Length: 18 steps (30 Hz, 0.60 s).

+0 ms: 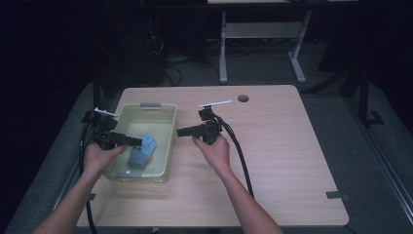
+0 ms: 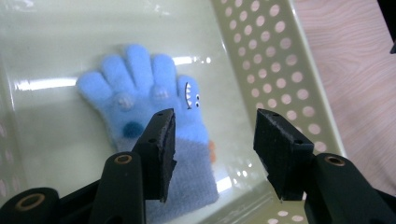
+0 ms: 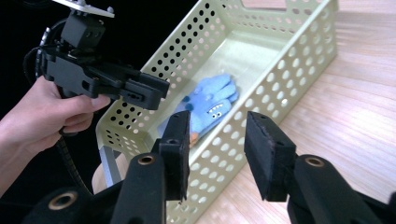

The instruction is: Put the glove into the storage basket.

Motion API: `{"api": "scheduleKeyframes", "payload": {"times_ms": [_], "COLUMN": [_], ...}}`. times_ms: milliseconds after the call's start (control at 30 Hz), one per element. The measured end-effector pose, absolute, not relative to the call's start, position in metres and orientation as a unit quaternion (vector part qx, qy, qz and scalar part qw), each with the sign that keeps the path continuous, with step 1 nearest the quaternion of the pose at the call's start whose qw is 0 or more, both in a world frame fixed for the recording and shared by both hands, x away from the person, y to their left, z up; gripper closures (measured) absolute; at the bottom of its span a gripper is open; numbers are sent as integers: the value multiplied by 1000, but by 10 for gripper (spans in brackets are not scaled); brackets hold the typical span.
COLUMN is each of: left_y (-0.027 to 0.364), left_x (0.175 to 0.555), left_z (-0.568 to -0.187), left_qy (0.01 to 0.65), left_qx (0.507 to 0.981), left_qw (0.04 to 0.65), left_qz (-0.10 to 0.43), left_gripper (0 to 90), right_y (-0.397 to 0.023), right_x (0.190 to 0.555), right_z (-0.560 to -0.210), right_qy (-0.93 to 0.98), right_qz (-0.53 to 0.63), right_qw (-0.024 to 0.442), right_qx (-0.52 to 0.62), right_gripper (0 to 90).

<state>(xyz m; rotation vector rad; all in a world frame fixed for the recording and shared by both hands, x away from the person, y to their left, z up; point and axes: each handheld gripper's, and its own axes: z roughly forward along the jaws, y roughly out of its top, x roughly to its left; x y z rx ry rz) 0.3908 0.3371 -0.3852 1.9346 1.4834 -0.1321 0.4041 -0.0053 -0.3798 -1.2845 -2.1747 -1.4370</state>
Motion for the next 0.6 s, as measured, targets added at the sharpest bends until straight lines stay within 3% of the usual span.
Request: {"api": "scheduleKeyframes", "payload": {"times_ms": [600], "left_y": [315], "left_x": [386], "left_z": [-367], "left_qy": [547], "left_qx": [742], "left_qw": [385], "left_qz": [-45], "left_gripper": [436], "right_y": [-47], "right_x": [400], "right_z": [-377], "right_qy": [-731], "right_qz": [-499], "right_qw": [107], "right_qx": [-454], "right_gripper": [514]}}
